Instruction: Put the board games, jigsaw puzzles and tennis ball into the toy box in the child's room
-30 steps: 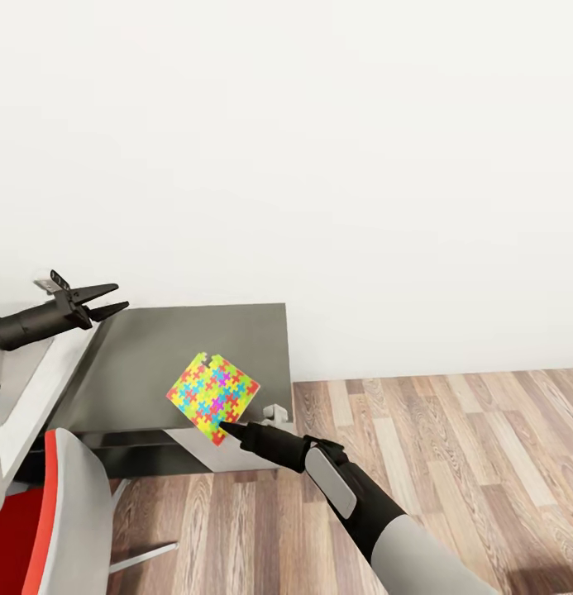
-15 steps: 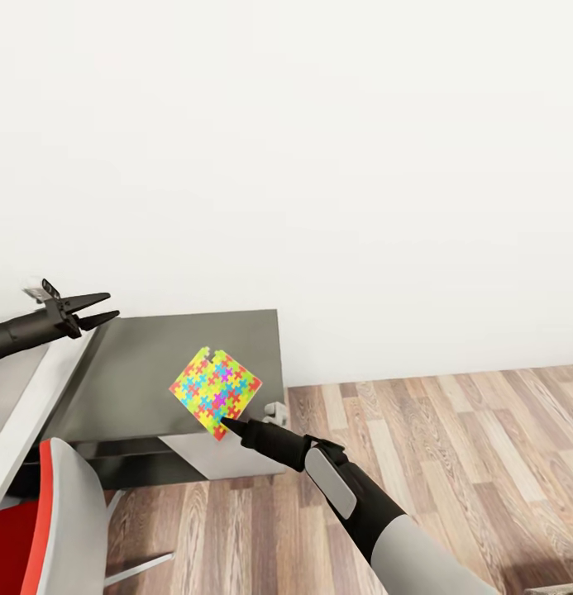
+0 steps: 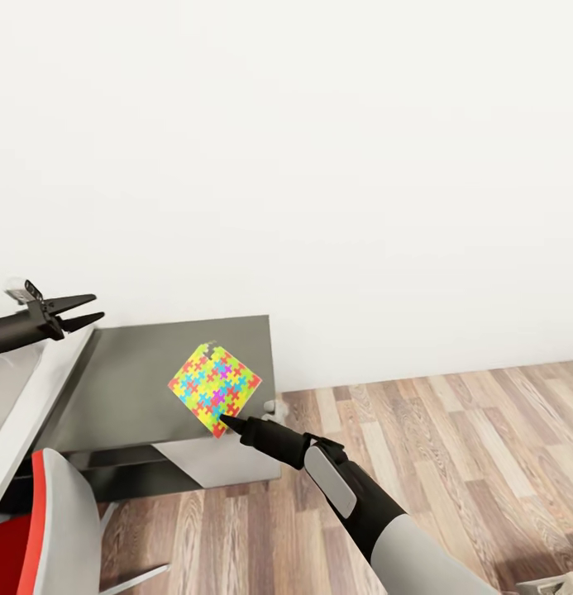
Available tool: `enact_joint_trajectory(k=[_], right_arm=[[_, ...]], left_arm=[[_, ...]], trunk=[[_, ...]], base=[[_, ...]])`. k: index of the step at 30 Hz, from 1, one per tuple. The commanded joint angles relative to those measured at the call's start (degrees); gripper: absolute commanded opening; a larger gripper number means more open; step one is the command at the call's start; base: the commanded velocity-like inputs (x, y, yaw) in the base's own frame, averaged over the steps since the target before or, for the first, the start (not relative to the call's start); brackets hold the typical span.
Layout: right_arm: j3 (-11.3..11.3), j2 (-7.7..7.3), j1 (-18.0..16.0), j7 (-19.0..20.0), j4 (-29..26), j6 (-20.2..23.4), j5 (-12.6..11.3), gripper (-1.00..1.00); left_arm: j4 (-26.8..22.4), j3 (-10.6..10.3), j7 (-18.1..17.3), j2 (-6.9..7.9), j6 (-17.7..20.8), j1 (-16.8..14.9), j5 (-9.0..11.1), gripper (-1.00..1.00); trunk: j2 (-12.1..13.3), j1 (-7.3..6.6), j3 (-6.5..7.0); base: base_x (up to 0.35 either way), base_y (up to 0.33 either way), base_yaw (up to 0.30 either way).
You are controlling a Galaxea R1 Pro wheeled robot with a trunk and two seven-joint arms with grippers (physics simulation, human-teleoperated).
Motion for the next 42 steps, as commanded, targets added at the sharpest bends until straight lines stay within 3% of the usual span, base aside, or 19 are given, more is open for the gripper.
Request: enact_joint_trajectory(k=[1, 3, 7, 19, 25, 31, 42], right_arm=[[0.01, 0.00, -0.05, 0.00, -0.04, 0.38, -0.53, -1.00], [-0.01, 0.00, -0.05, -0.21, -0.18, 0.34, -0.51, -1.00], [0.06, 0.00, -0.05, -0.42, -1.63, 0.29, -0.51, -1.00], [0.12, 0.00, 0.03, -0.67, -3.73, 0.22, -0.93, -1.00], [0.08, 0.00, 2.11, -0.74, -3.79, 0.32, -0.70, -1.00], [0.14, 0.00, 2.85, -0.87, -4.02, 0.36, -0.60, -1.00], [0.10, 0.00, 2.94, -3.15, -5.03, 0.32, -0.45, -1.00]], left_arm=[[-0.01, 0.06, -0.33, 0.25, 0.60, 0.09, -0.30, 1.00], [0.15, 0.06, -0.33, 1.11, 0.58, 0.77, -0.43, 1.00], [0.25, 0.06, -0.33, 1.47, 0.11, 2.38, -0.30, 1.00], [0.09, -0.11, -0.33, 1.32, -0.10, 3.10, -0.13, 1.00], [0.38, -0.19, -0.33, 1.15, -0.15, 3.27, -0.57, 1.00], [0.36, 0.03, -0.33, 1.44, -0.10, 6.64, -0.11, 1.00], [0.01, 0.06, -0.33, 1.58, -0.17, 7.26, -0.03, 1.00]], trunk=[[-0.10, 0.04, 0.00], [-0.10, 0.04, 0.18], [-0.10, 0.04, 0.54], [-0.10, 0.04, 1.62], [-0.10, 0.04, 2.18], [-0.10, 0.04, 2.74], [-0.10, 0.04, 3.77]], base=[[0.000, 0.000, -0.106], [0.000, 0.000, -0.129], [0.000, 0.000, -0.143], [0.000, 0.000, -0.097], [0.000, 0.000, -0.006], [0.000, 0.000, 0.000], [0.000, 0.000, 0.000]])
